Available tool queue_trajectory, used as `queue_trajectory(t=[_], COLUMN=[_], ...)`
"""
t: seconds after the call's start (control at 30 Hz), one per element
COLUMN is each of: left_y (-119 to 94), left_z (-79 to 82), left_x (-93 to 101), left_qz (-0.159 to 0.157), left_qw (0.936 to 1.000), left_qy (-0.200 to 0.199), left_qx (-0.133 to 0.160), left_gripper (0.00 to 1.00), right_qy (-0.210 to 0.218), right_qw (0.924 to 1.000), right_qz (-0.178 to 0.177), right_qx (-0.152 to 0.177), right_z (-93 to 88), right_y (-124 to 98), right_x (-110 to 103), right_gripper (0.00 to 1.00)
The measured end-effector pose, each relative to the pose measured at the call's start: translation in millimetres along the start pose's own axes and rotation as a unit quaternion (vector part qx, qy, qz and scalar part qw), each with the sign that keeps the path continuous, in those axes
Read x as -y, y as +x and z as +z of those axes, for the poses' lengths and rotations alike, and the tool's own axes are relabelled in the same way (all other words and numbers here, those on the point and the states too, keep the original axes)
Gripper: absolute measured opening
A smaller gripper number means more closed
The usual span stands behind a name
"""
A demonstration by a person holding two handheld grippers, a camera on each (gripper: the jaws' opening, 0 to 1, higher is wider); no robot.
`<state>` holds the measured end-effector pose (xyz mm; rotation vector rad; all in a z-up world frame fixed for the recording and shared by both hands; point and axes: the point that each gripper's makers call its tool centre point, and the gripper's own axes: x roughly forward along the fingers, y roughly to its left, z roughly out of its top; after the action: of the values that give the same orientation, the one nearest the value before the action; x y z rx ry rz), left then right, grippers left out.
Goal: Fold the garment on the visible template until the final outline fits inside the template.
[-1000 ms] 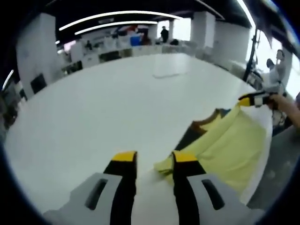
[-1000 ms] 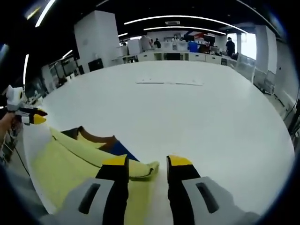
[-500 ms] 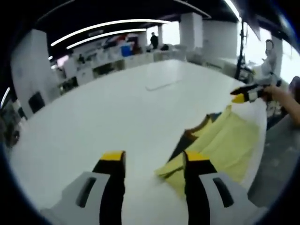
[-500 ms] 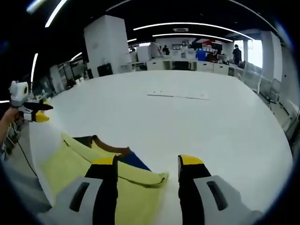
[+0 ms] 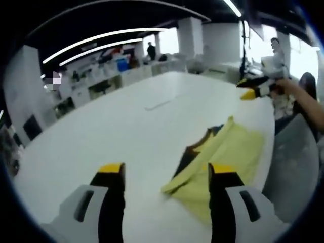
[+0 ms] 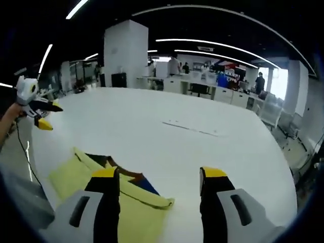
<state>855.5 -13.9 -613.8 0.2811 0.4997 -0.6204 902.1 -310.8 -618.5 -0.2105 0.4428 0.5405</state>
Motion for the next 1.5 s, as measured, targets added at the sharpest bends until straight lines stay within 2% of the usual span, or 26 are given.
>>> queue_trajectory(t=[0.13,0.4,0.57,0.77,1.23,1.5], left_y=[-9,-21,-25,-28,-24,-18], left_z=[6.6,7.3,1.0,-11.6,-24.8,-39.2], left_x=[11.0,27.8,36.2,45.5,59.0,63.4], left_qz=[-0.015,-0.051,-0.07,-0.09,-0.116,-0.126], left_qw=[0.9998,0.9982,0.9969,0.9937,0.9909,0.9895], left_qy=[0.008,0.029,0.036,0.059,0.049,0.033], left_qx=[0.01,0.003,-0.006,-0.032,-0.048,-0.064], left_gripper=[0.76,0.81,0.84,0.89,0.9,0.89], right_qy=[-0.018,-0.07,-0.091,-0.105,-0.106,-0.095], right_qw=[0.9997,0.9959,0.9933,0.9902,0.986,0.9851], right_qz=[0.018,0.055,0.06,0.076,0.094,0.095], right_qx=[0.006,-0.019,-0.04,-0.054,-0.088,-0.107], right_z=[8.3,2.8,-8.8,-19.0,-46.8,-64.7], right_y=[-9,-19,-22,-28,-33,-31], right_x=[-20,-51,-55,-62,-66,-63], right_gripper=[0.75,0.87,0.9,1.0,1.0,1.0])
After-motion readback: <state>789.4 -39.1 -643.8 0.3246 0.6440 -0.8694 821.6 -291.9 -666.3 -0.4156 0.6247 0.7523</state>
